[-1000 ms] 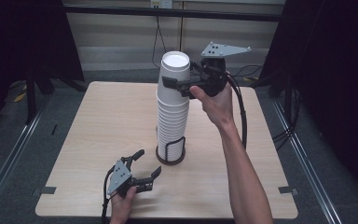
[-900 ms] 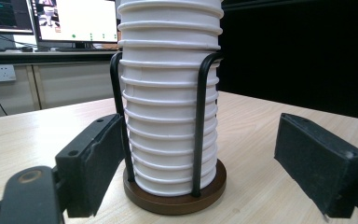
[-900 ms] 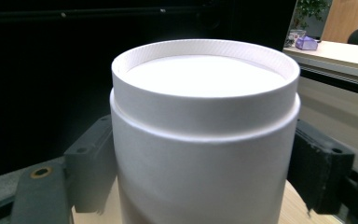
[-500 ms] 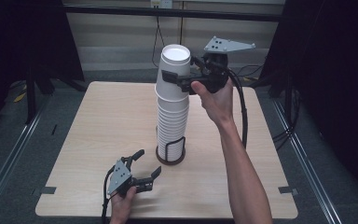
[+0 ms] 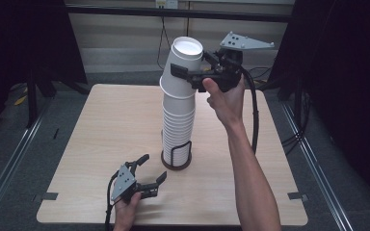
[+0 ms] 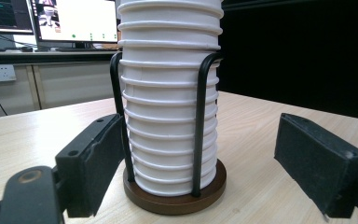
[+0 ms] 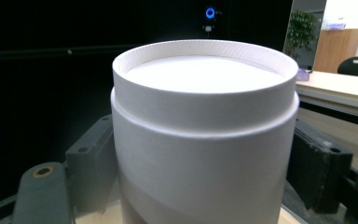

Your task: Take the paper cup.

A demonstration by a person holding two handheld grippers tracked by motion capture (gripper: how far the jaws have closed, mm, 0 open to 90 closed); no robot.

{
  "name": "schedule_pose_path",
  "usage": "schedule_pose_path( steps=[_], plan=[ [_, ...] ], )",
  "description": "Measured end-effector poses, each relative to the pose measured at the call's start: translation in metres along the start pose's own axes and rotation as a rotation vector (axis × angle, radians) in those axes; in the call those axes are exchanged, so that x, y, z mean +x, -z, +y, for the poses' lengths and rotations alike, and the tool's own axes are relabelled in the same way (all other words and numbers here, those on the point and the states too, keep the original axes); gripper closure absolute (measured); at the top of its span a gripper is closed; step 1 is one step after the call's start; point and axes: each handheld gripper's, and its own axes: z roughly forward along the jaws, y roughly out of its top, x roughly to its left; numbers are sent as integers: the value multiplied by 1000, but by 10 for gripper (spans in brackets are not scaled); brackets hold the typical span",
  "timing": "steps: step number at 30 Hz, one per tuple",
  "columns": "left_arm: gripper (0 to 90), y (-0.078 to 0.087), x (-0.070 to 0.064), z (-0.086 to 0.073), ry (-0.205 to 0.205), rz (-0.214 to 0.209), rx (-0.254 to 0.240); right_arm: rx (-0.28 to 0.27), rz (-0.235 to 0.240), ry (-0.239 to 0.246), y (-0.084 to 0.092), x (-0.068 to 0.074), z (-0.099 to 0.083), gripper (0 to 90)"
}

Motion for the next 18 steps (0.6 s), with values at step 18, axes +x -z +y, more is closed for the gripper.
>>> schedule_pose_path(
  steps=[18],
  plan=[
    [155,0,0,0,0,0,0,-104,3,-20,9,1,12,210]
  ],
)
